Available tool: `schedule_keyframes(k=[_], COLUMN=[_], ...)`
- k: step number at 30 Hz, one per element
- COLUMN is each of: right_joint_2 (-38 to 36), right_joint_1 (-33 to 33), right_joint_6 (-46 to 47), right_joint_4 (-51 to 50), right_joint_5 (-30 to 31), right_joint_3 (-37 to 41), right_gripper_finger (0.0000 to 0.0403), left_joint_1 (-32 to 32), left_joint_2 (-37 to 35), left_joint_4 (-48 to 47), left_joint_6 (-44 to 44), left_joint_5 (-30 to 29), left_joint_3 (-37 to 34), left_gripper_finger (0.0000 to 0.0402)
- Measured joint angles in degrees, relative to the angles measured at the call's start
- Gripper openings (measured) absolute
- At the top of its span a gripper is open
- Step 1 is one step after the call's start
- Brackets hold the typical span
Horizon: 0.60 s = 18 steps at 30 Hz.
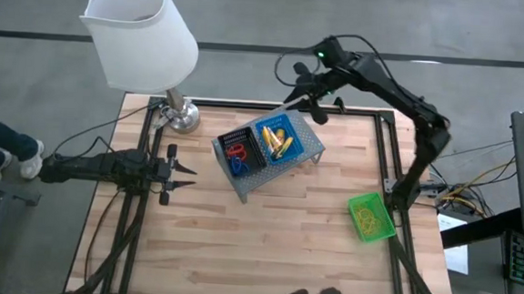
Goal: Pick & Place Office Desk Supplies
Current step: Put the blue basket filled with crayon boxes on the shelf
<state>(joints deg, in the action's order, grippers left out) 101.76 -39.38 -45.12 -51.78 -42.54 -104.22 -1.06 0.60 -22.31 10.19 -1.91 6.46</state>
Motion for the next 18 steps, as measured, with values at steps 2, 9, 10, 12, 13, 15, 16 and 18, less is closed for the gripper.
schedule_keyframes(k=[2,9,10,12,13,15,16,18], right_joint_2=[-3.86,-13.74,-14.61,-15.96,-16.40,-16.68,-16.64,-16.38], right_joint_1=[-0.40,-3.46,-4.08,-5.16,-5.79,-6.91,-7.47,-8.95], right_joint_6=[1.80,10.02,10.07,9.70,9.27,9.08,9.14,8.66], right_joint_4=[5.34,24.66,26.94,30.39,31.86,33.17,33.93,34.50], right_joint_5=[0.02,-0.37,-0.98,-3.38,-4.85,-7.69,-8.70,-10.61], right_joint_3=[5.96,25.97,28.31,32.16,33.66,36.19,37.22,38.66], right_gripper_finger=[0.0100,0.0100,0.0100,0.0100,0.0100,0.0100,0.0099,0.0096], left_joint_1=[0.00,0.01,0.01,0.00,0.02,0.02,0.00,0.00], left_joint_2=[0.00,0.00,0.00,0.00,0.00,0.00,0.00,0.00], left_joint_4=[0.00,0.00,-0.01,-0.01,0.00,0.00,0.00,0.00], left_joint_6=[-0.02,-0.01,0.00,0.00,-0.01,0.00,0.00,0.00], left_joint_5=[0.00,-0.01,-0.01,0.00,-0.02,-0.02,-0.02,0.00], left_joint_3=[0.00,0.00,0.00,-0.01,0.00,0.00,0.00,0.00], left_gripper_finger=[0.0133,0.0133,0.0133,0.0133,0.0133,0.0133,0.0133,0.0133])
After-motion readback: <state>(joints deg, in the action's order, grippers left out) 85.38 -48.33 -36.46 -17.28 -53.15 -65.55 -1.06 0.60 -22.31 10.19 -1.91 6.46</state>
